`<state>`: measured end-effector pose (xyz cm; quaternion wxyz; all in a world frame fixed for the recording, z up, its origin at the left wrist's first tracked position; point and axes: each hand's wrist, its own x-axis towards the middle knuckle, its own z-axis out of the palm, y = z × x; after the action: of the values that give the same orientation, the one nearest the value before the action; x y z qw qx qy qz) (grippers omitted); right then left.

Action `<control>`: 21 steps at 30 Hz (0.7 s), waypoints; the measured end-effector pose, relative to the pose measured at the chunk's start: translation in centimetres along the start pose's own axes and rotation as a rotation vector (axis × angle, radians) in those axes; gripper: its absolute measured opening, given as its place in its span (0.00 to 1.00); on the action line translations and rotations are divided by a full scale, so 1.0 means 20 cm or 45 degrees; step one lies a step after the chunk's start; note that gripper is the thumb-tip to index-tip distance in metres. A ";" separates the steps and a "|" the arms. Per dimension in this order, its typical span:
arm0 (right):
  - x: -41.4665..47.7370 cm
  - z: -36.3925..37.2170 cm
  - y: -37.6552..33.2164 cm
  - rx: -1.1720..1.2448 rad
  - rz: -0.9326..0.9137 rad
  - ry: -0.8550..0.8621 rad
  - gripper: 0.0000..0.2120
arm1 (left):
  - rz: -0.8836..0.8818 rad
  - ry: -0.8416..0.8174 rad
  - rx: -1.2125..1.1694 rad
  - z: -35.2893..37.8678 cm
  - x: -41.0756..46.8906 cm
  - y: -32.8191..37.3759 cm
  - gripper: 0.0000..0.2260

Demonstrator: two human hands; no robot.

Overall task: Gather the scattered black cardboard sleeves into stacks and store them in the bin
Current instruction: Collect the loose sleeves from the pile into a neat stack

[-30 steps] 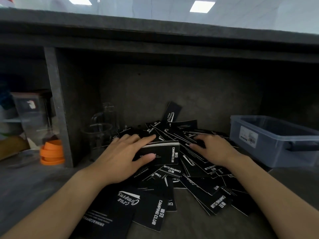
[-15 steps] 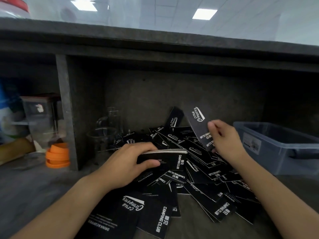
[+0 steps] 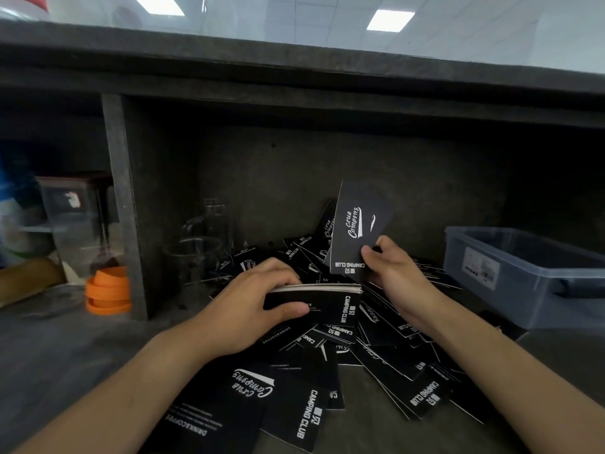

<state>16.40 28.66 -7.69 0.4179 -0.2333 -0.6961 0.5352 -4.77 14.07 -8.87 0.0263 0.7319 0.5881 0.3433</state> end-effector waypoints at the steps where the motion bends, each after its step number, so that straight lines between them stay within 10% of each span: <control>1: 0.00 0.00 0.00 0.022 0.010 -0.017 0.08 | -0.005 0.013 -0.007 0.00 0.00 0.01 0.09; 10: -0.04 0.01 0.01 0.038 0.197 -0.240 0.11 | -0.141 0.125 -0.205 -0.01 -0.01 0.05 0.22; 14: -0.04 0.00 0.00 0.124 0.252 -0.234 0.13 | -0.114 0.172 -0.281 -0.01 -0.01 0.06 0.13; 21: -0.03 -0.01 -0.08 0.097 -0.037 -0.034 0.18 | -0.130 0.293 -0.217 -0.07 -0.01 0.07 0.18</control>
<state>17.08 27.83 -6.43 0.4248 -0.1998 -0.6841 0.5582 -4.41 12.93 -7.37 0.0382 0.6519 0.5923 0.4719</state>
